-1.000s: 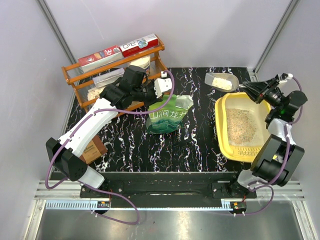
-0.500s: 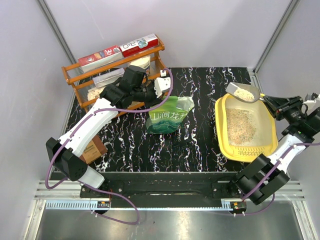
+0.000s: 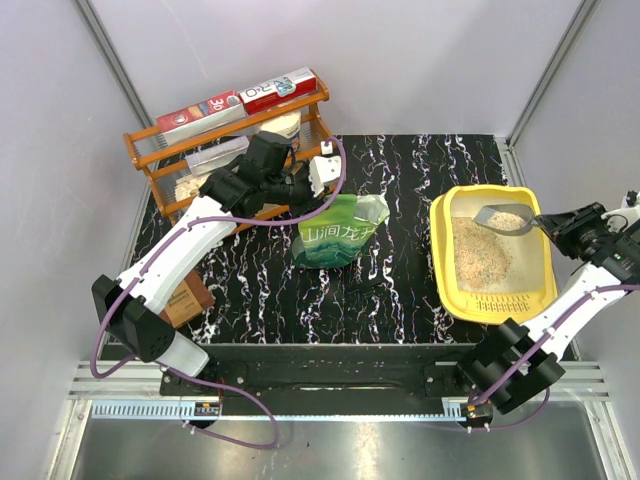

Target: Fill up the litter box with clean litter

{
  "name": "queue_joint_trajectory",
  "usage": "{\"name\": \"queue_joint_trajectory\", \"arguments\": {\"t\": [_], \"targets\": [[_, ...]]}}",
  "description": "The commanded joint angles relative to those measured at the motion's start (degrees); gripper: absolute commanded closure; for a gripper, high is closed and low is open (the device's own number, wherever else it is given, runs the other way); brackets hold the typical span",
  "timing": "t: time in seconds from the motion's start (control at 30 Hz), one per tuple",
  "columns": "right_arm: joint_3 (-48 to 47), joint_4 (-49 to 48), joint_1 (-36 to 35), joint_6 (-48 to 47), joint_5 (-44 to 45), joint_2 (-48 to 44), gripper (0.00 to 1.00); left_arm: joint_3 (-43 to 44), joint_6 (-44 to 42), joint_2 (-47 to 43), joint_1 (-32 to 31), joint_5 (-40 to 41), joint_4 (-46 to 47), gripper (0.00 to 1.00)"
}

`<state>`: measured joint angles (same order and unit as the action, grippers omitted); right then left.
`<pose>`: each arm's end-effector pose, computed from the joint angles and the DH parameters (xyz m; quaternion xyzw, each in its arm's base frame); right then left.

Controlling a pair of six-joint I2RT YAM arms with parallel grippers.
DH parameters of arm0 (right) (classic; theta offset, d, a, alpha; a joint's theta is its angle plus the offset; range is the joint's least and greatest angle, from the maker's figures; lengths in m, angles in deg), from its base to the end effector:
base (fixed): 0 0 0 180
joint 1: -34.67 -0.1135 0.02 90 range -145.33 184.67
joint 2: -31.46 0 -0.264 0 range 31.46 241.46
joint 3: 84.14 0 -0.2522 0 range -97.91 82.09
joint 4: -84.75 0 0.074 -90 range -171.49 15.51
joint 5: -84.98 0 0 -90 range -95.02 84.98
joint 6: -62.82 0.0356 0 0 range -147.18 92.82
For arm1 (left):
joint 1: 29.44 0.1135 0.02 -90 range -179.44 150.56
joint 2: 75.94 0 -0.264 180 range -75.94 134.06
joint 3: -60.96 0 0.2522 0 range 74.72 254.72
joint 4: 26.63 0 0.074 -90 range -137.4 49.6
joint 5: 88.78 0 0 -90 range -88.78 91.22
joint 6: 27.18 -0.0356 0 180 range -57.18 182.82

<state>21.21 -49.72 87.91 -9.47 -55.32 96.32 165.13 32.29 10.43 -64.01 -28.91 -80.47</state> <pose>0.1625 -0.1718 0.3389 0.3097 0.7685 0.2342 0.5085 0.2601 -0.2009 0.3924 0.5624 0.6619 -0.2469 0.4297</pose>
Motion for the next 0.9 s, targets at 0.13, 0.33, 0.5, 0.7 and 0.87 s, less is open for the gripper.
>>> {"name": "queue_joint_trajectory", "arguments": {"t": [0.13,0.33,0.5,0.7,0.87], "targets": [[-7.75,12.18,0.20,-20.26,15.14,-2.37,1.00,2.76,-0.06,-1.11,-0.77,-7.40,8.78,1.00],[-10.57,9.28,0.03,-22.29,18.31,-2.02,1.00,2.66,0.64,-0.76,-0.85,-7.93,9.05,1.00],[-11.19,4.63,-1.11,-21.58,19.19,-1.40,1.00,2.84,1.08,-0.85,-0.94,-7.57,9.14,1.00],[-11.80,0.84,-3.92,-23.86,21.03,-1.14,1.00,1.70,1.52,-1.82,-0.94,-6.87,9.05,1.00],[-12.15,-1.53,-7.08,-29.82,21.56,-1.49,1.00,1.35,1.61,-2.78,-0.94,-5.56,9.14,1.00]]}}
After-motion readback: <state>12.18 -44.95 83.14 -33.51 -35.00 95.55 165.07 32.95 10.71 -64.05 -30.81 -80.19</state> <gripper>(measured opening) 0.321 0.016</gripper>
